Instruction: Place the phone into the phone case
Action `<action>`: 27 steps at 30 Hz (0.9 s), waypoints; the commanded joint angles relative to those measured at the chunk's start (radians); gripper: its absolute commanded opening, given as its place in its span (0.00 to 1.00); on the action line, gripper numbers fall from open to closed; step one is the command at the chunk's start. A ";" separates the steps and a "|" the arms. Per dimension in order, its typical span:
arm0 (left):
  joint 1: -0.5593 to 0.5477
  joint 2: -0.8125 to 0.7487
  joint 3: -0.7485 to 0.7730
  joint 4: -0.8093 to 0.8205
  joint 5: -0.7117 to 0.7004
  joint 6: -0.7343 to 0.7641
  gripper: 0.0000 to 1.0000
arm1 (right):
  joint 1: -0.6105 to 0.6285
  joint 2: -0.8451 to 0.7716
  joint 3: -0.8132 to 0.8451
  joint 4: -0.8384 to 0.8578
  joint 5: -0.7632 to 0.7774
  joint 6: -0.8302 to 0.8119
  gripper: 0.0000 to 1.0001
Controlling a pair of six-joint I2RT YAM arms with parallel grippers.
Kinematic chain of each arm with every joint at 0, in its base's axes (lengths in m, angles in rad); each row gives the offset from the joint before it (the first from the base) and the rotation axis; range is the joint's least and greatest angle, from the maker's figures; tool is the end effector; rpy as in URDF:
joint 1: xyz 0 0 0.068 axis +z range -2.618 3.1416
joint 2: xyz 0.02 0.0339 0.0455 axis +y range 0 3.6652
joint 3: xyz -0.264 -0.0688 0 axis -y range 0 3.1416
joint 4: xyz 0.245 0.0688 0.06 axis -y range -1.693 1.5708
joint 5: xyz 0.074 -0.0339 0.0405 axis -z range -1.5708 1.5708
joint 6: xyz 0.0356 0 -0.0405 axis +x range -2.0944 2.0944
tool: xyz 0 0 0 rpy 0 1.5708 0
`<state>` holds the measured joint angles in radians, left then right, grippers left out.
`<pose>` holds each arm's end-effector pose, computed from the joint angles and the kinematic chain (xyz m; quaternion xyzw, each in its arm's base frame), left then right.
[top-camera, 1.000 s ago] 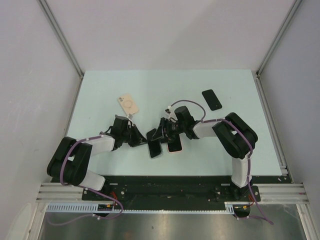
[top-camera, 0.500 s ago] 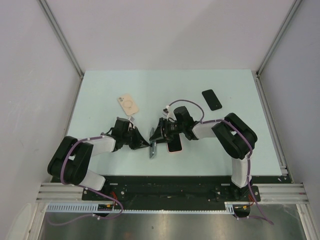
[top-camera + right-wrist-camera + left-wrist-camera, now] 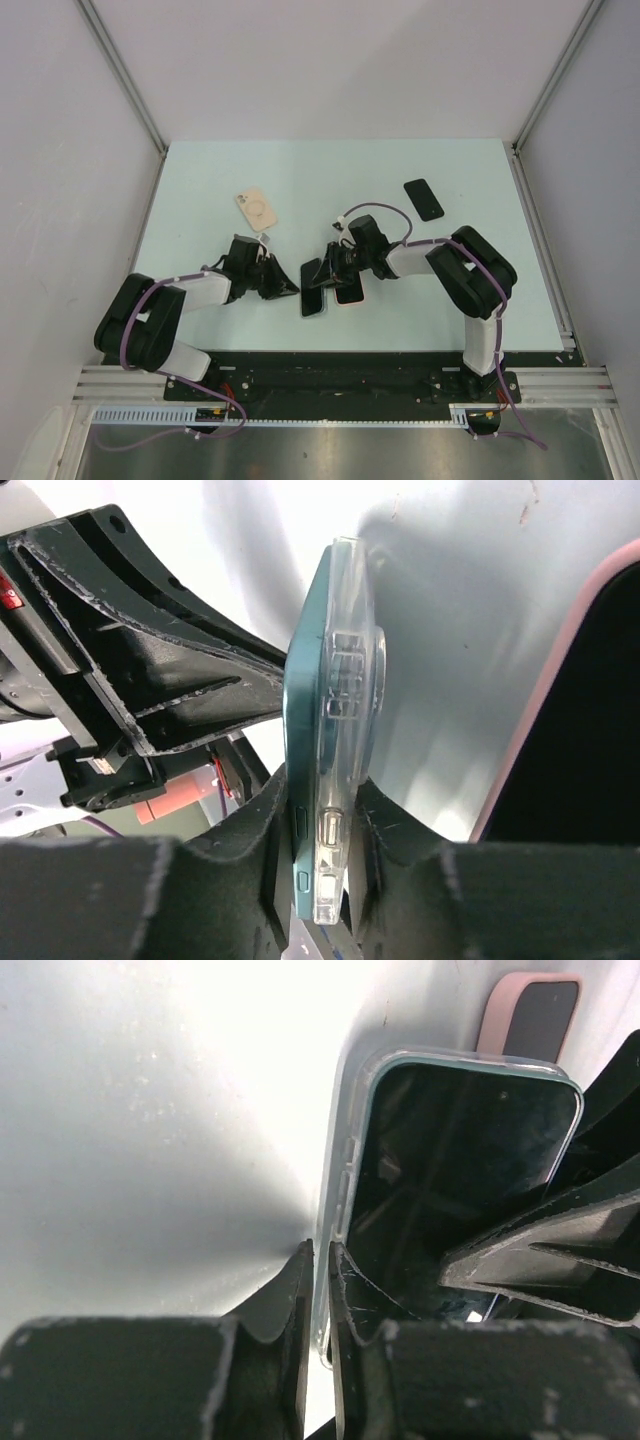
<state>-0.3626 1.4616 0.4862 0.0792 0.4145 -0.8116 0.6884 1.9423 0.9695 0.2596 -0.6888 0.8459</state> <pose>0.2239 -0.1003 0.1235 -0.1392 0.9154 -0.3411 0.1621 0.2792 0.2590 0.1244 -0.0726 0.8645 0.4927 0.0686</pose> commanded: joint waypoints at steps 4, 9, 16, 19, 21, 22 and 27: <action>-0.009 -0.030 -0.021 -0.064 -0.034 0.035 0.15 | 0.003 -0.055 0.003 -0.056 0.035 -0.070 0.02; -0.009 -0.052 -0.017 -0.071 -0.039 0.042 0.17 | 0.003 -0.054 0.003 -0.072 0.046 -0.073 0.00; -0.009 -0.070 -0.020 -0.098 -0.043 0.043 0.18 | 0.005 -0.068 0.003 -0.054 0.003 -0.062 0.45; -0.009 -0.067 -0.021 -0.093 -0.045 0.045 0.18 | 0.003 -0.071 0.003 -0.045 -0.009 -0.056 0.45; -0.009 -0.066 -0.024 -0.090 -0.040 0.043 0.18 | 0.002 -0.071 0.003 -0.046 -0.011 -0.048 0.45; -0.009 -0.064 -0.023 -0.088 -0.040 0.043 0.18 | 0.000 -0.071 0.003 -0.043 -0.015 -0.045 0.45; -0.009 -0.060 -0.023 -0.084 -0.026 0.040 0.18 | -0.003 -0.074 0.003 -0.039 -0.020 -0.044 0.52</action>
<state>-0.3645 1.4143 0.4767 0.0093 0.3927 -0.7929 0.6895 1.9236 0.9684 0.1959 -0.6743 0.8036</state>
